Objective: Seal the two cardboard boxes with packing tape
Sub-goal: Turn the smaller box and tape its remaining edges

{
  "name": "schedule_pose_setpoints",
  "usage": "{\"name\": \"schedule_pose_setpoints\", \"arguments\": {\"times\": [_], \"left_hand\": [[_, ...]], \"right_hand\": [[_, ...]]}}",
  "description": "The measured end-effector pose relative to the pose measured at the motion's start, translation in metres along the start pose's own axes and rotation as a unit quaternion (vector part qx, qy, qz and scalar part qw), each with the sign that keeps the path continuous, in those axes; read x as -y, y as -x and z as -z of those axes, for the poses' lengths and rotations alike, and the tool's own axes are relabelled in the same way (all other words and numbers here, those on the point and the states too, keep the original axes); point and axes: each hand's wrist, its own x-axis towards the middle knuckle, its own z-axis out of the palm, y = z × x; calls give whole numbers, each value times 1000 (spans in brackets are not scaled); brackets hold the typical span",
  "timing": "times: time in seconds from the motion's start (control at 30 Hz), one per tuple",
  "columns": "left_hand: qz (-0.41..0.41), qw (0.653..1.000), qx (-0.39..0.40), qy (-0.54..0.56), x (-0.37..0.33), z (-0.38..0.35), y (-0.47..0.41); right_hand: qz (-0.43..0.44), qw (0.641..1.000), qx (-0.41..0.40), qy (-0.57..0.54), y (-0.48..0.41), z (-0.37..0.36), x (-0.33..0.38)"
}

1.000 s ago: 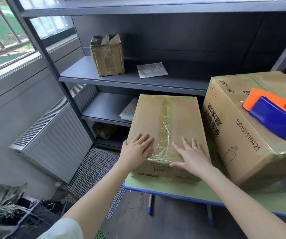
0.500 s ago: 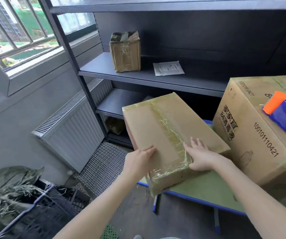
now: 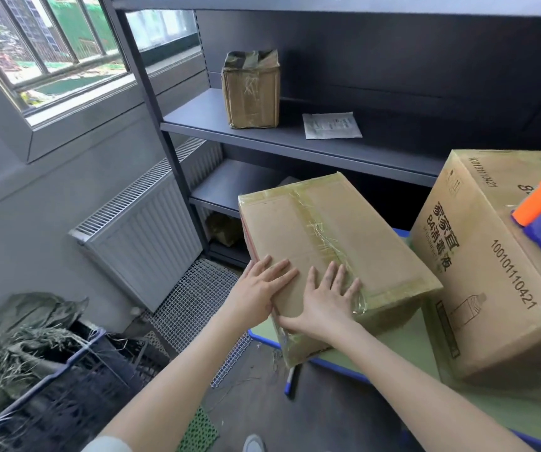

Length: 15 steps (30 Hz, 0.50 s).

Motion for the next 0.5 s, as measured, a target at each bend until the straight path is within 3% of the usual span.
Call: {"name": "schedule_pose_setpoints", "arguments": {"times": [0.27,0.5], "left_hand": [[-62,997,-30,-37,-7,7,-25],[-9,995,98,-11,-10,15,-56]], "right_hand": [[128,987,88,49,11,27,-64],[212,964,162,15,22,27,-124]]}}
